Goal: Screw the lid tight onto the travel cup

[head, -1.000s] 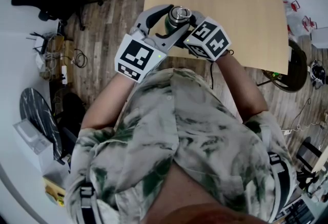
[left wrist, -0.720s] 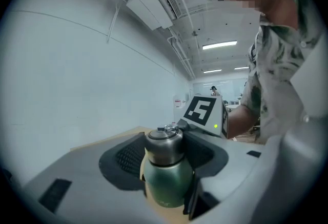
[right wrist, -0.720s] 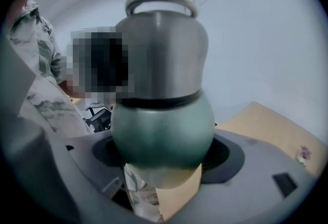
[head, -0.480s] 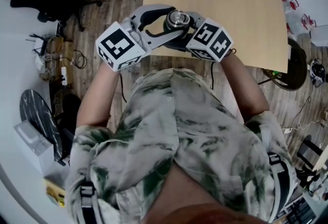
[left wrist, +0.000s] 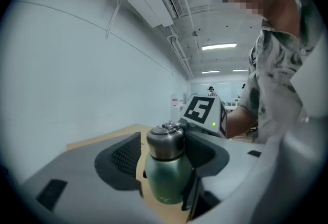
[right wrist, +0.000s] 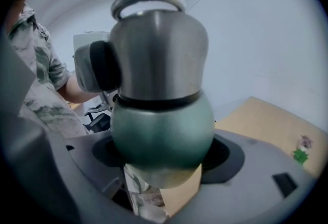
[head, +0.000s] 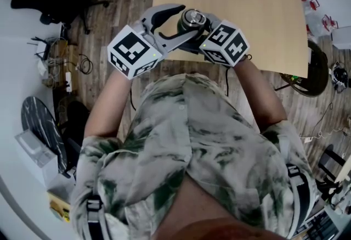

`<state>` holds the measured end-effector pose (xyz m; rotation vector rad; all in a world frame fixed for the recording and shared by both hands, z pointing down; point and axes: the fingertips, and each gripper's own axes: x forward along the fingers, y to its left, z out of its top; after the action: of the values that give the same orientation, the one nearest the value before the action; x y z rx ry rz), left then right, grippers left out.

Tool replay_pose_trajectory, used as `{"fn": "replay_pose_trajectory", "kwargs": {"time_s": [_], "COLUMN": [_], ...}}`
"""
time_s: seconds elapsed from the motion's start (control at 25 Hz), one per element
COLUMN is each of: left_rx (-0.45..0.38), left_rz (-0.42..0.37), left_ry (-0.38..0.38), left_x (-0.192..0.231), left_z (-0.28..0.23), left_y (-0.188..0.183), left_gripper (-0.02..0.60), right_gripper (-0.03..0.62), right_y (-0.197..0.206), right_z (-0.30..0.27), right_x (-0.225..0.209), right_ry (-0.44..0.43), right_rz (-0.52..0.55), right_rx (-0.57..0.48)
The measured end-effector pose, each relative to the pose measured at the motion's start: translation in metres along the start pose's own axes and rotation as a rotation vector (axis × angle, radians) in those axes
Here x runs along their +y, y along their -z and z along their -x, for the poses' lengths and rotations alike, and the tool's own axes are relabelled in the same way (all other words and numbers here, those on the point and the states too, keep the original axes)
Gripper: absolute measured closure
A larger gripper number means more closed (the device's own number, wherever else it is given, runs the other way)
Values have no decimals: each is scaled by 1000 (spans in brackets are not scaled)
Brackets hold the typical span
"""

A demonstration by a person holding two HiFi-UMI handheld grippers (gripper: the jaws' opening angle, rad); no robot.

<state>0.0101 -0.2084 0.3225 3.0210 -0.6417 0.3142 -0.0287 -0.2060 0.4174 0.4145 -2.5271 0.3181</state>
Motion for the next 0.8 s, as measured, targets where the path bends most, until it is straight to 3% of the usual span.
{"fn": "replay_pose_trajectory", "kwargs": {"time_s": [0.36,0.64,0.8], "left_rx": [13,2,7], "left_rz": [8,4,-22], "left_ry": [-196,-266,-237], "left_x": [1,0,-4], "left_z": [-5,-6,-4], "left_y": [-2,-3,-2], "left_gripper": [319,319,328], "right_gripper": [195,194,194], "right_y": [-1,-1,0], "right_z": [1,-2,-2], "right_x": [-4,-1,1], "right_ry": [25,44,46], "right_rz": [-25,-16,-3], "right_rx": [-1,5,9]}}
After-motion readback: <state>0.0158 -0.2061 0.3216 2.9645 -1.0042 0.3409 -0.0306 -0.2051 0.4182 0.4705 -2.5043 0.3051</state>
